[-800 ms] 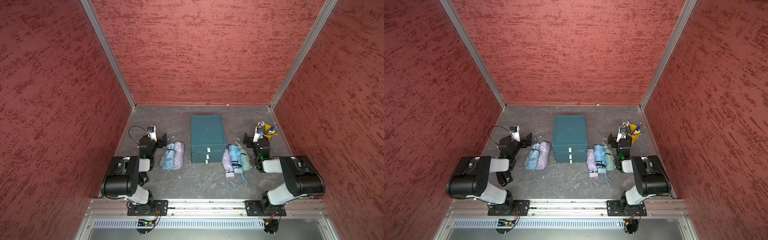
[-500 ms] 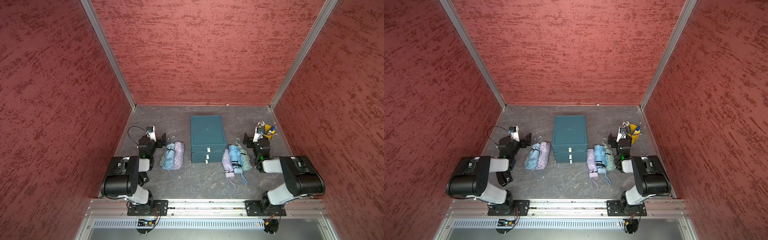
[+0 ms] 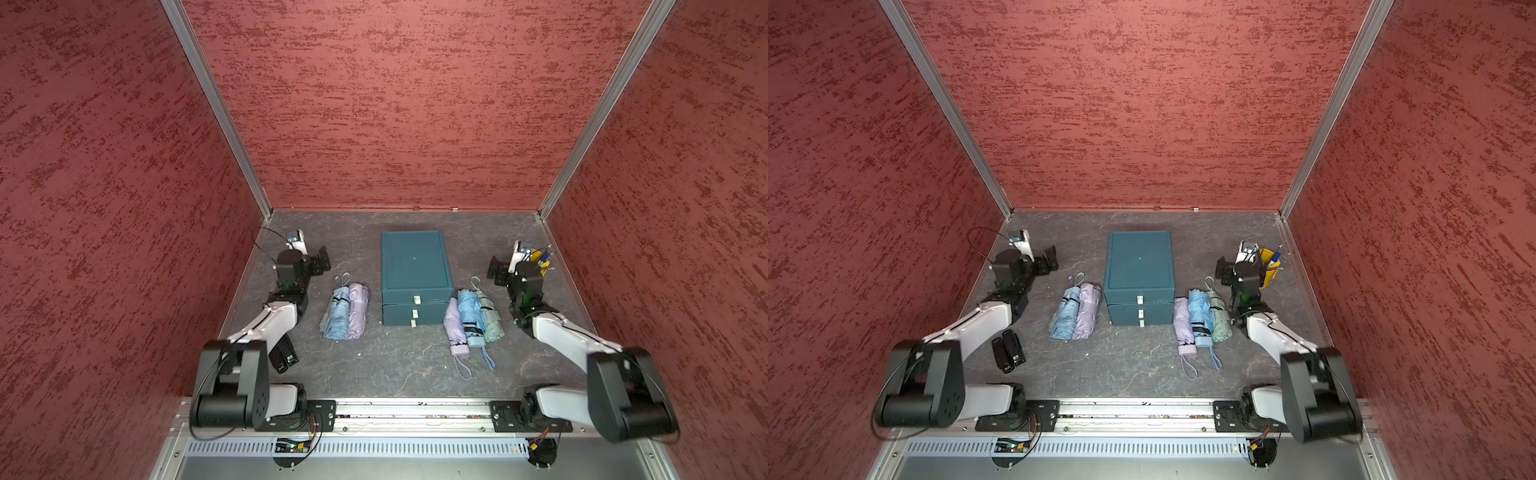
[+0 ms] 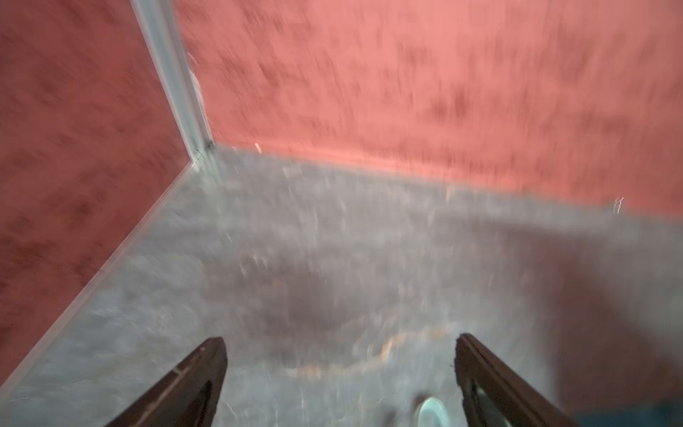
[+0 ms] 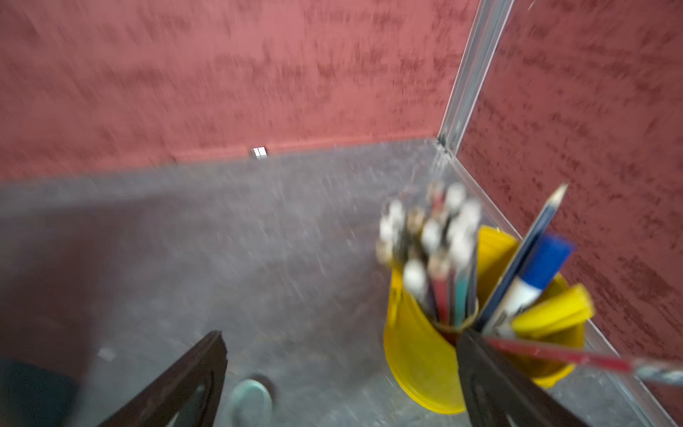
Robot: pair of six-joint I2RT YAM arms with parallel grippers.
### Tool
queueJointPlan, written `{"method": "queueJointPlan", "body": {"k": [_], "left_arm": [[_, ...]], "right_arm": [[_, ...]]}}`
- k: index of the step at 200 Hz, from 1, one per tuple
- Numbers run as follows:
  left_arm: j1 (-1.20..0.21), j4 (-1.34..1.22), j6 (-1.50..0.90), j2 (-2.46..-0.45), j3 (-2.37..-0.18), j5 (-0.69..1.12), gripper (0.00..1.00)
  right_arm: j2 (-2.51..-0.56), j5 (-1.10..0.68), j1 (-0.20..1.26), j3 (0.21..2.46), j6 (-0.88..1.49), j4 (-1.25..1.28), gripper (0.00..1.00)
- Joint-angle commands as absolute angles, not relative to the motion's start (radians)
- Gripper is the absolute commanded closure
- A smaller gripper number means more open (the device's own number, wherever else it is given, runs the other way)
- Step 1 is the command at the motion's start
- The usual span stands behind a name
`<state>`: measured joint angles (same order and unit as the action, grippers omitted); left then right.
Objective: Place the umbrella in the drawer by color
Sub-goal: Open the drawer in the storage box.
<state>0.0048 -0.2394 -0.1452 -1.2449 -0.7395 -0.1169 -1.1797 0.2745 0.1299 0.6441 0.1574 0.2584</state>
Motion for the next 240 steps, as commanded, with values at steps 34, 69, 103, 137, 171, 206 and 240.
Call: {"method": "queueJointPlan", "body": {"k": [34, 69, 103, 137, 171, 206, 240], "left_arm": [[-0.23, 0.421, -0.53, -0.913, -0.898, -0.179, 0.14], [-0.688, 0.524, -0.497, -0.888, -0.958, -0.389, 0.12], [-0.907, 0.637, -0.485, -0.987, -1.11, -0.452, 0.06], [-0.842, 0.748, -0.541, -1.051, -1.195, -0.262, 0.07], [-0.787, 0.712, -0.562, -1.067, -1.15, -0.102, 0.09], [-0.682, 0.614, -0.601, -1.052, -1.072, 0.05, 0.12], [-0.677, 0.598, -0.562, -1.085, -1.067, 0.066, 0.21]], "right_arm": [[-1.002, 0.281, 0.197, 0.866, 0.635, -0.603, 0.13], [-1.085, 0.472, 0.441, 1.238, 0.705, -1.075, 0.09], [-1.085, 0.538, 0.763, 1.367, 0.814, -1.255, 0.04], [-1.018, 0.566, 1.045, 1.314, 0.908, -1.221, 0.15], [-1.157, 0.579, 1.284, 1.317, 0.958, -1.178, 0.15], [-1.279, 0.478, 1.296, 1.255, 0.92, -0.951, 0.15], [-1.386, 0.497, 1.279, 1.329, 0.853, -0.931, 0.24]]}}
